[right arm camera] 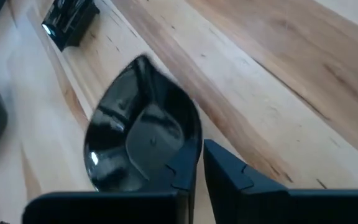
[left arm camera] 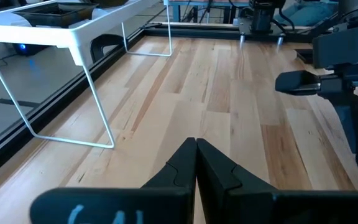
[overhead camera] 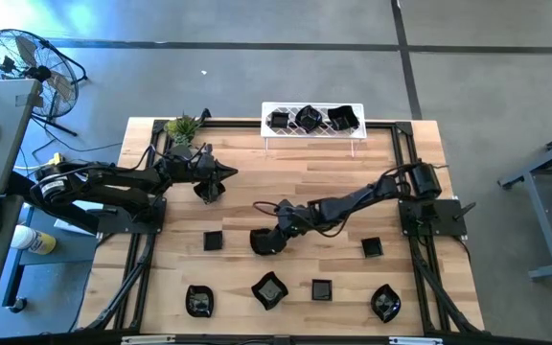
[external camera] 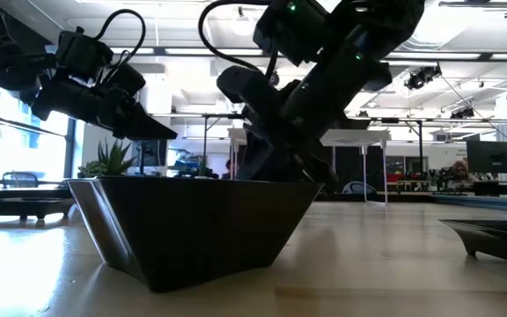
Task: Pick & Place Mini shaped plates
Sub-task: Stack the leaf shaped plate on top of the leaf shaped plate on the shelf
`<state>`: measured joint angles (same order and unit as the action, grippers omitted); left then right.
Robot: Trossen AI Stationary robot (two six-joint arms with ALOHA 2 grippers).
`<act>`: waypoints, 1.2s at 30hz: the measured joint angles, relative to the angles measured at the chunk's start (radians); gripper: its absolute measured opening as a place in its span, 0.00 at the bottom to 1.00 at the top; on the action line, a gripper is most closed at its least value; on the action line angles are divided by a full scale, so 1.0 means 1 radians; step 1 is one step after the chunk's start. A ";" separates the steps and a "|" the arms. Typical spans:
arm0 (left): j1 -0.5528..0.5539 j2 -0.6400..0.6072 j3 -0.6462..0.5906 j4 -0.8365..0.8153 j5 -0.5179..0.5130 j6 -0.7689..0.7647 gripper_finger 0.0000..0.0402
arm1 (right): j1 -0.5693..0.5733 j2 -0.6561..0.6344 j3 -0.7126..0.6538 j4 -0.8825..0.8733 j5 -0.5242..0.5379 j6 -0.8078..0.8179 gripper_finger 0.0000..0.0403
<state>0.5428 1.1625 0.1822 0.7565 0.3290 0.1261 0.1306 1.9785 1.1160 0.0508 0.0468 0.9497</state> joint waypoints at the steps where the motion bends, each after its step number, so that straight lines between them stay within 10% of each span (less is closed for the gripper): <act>1: 0.000 0.000 0.000 0.000 0.000 0.000 0.01 | -0.004 0.000 0.000 0.000 -0.004 0.011 0.06; 23: 0.000 0.000 0.000 -0.004 0.000 0.000 0.01 | -0.026 0.003 0.000 0.070 -0.074 -0.007 0.02; 36: 0.000 0.000 0.000 -0.004 0.000 0.000 0.01 | -0.142 -0.381 0.000 -0.129 0.197 -0.008 0.05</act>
<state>0.5426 1.1625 0.1822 0.7522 0.3290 0.1261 -0.0117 1.5974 1.1160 -0.0783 0.2433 0.9415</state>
